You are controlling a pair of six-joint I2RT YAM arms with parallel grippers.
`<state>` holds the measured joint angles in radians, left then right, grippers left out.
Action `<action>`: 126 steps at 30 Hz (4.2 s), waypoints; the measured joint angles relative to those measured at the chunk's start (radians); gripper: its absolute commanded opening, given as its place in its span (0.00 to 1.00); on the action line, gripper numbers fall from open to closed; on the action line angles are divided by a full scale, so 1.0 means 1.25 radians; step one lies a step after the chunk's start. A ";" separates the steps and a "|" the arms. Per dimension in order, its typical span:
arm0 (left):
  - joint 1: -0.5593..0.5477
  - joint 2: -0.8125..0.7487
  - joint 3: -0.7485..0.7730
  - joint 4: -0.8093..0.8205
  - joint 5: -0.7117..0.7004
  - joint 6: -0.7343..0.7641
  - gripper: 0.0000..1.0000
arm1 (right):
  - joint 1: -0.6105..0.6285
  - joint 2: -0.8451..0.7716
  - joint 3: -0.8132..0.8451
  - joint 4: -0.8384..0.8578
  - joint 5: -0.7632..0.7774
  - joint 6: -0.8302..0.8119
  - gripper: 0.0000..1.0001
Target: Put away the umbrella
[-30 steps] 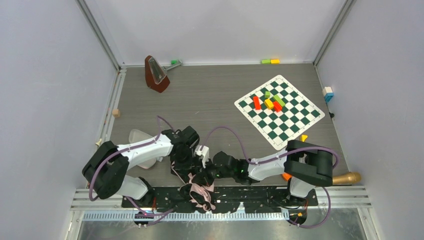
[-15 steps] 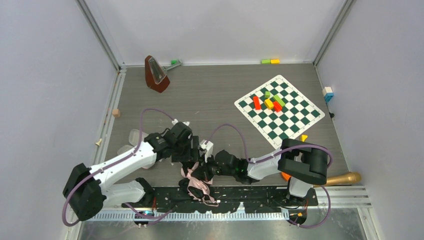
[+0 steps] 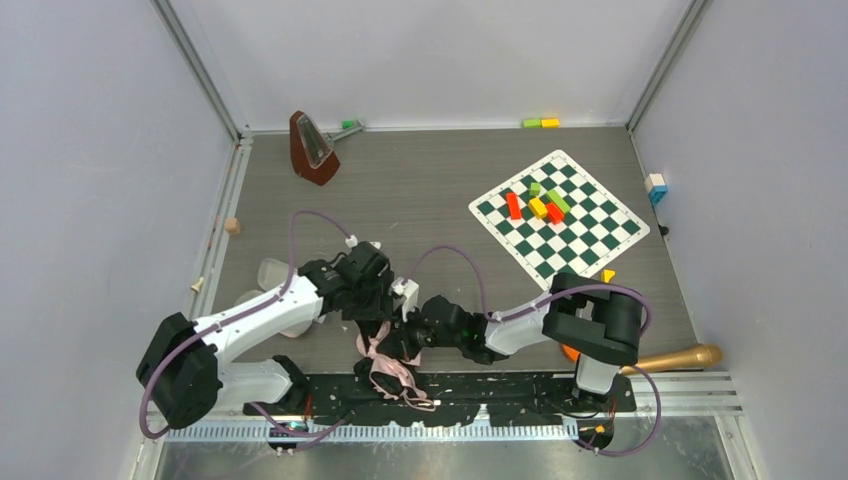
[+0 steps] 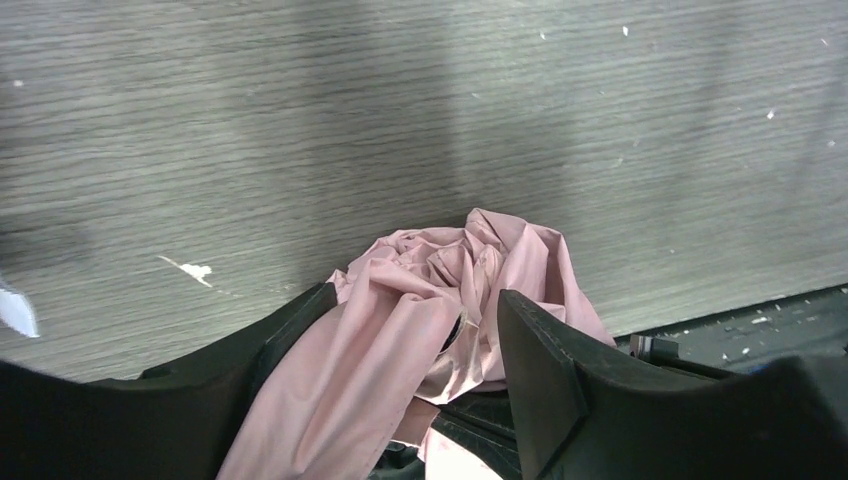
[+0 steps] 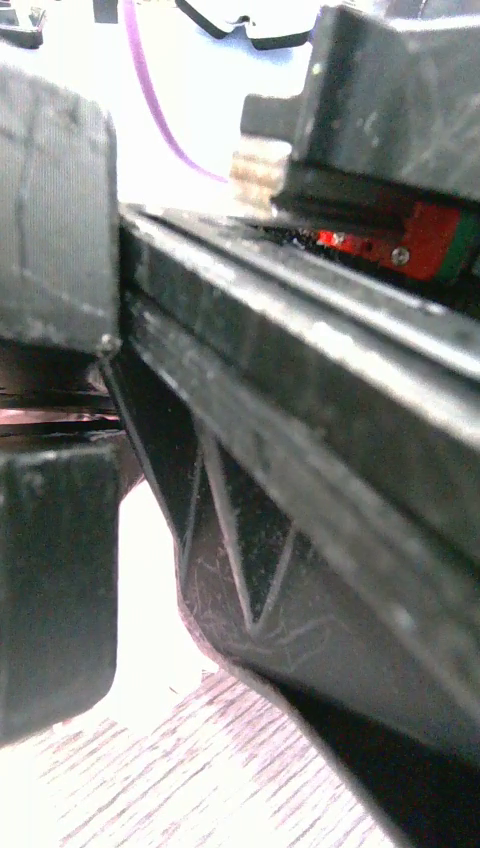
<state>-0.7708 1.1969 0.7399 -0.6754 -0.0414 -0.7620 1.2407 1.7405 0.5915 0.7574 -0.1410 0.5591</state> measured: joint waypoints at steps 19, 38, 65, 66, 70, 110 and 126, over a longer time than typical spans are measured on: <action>0.137 -0.100 -0.123 0.023 -0.060 -0.009 0.65 | 0.060 0.126 0.326 -0.447 0.111 0.111 0.05; 0.319 -0.166 -0.144 -0.047 -0.275 0.042 0.66 | 0.010 0.359 0.634 -0.580 -0.067 0.123 0.06; 0.261 -0.182 0.392 -0.002 0.062 0.143 0.67 | -0.064 0.722 0.759 0.221 -0.164 0.130 0.06; 0.269 -0.186 0.414 0.005 0.110 0.136 0.67 | -0.063 0.722 0.775 0.187 -0.160 0.134 0.06; 0.289 -0.110 0.621 -0.063 0.236 0.134 0.67 | -0.060 0.722 0.811 0.110 -0.143 0.158 0.06; 0.202 -0.332 -0.311 0.056 0.059 -0.199 0.53 | -0.193 0.009 0.086 -0.273 0.052 0.052 0.06; 0.036 0.045 -0.188 0.347 -0.002 -0.288 0.00 | -0.216 -0.271 -0.158 -0.143 0.148 0.125 0.05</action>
<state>-0.7254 1.2533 0.5053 -0.2420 -0.0441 -1.1225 0.9710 1.4021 0.3939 0.5781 0.0437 0.7155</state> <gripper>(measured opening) 0.146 0.060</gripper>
